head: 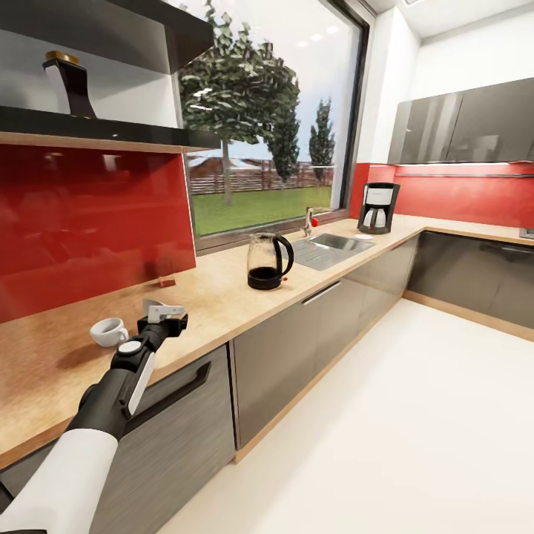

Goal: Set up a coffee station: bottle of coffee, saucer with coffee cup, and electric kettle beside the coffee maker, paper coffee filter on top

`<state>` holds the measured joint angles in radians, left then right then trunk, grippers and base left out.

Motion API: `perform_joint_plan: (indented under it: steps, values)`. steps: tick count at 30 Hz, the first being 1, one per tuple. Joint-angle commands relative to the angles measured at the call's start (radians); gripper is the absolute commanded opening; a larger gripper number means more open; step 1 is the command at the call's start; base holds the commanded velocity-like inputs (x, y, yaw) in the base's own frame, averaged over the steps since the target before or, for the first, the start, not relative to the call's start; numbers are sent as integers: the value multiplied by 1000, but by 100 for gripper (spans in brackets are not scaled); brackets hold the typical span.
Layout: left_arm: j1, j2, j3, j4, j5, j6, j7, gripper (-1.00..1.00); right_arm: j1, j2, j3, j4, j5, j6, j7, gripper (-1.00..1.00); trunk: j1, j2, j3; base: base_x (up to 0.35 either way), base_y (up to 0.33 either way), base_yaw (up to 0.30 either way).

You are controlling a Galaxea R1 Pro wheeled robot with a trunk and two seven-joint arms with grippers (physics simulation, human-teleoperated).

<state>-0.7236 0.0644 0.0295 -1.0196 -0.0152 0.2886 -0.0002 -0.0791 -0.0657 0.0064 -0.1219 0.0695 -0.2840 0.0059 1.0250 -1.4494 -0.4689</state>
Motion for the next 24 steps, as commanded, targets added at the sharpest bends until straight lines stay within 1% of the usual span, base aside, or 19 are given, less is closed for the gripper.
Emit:
perform_joint_plan:
  steps: [1, 6, 11, 19, 24]
  values:
    - [0, 0, 0, -1, -2, 4, 0, 100, -1, 0, 0, 1, 7, -3, 0, 100, 0, -1, -1, 0, 0, 0]
    - [0, 0, 1, -1, -2, 1, 0, 100, -1, 0, 0, 1, 7, -3, 0, 100, 0, -1, -1, 9, 0, 0]
    - [0, 0, 1, 0, -2, 0, 1, 100, -1, 0, 0, 1, 7, -3, 1, 100, 0, -1, -1, 86, 0, 0]
    - [0, 0, 2, 36, 0, -4, 2, 100, -1, 0, 0, 1, 7, -3, 0, 100, 0, -1, -1, 8, 0, 0]
    - [0, 0, 7, 41, -1, -5, 1, 100, -1, 0, 0, 1, 7, -3, 0, 100, 0, -1, -1, 0, 0, 0]
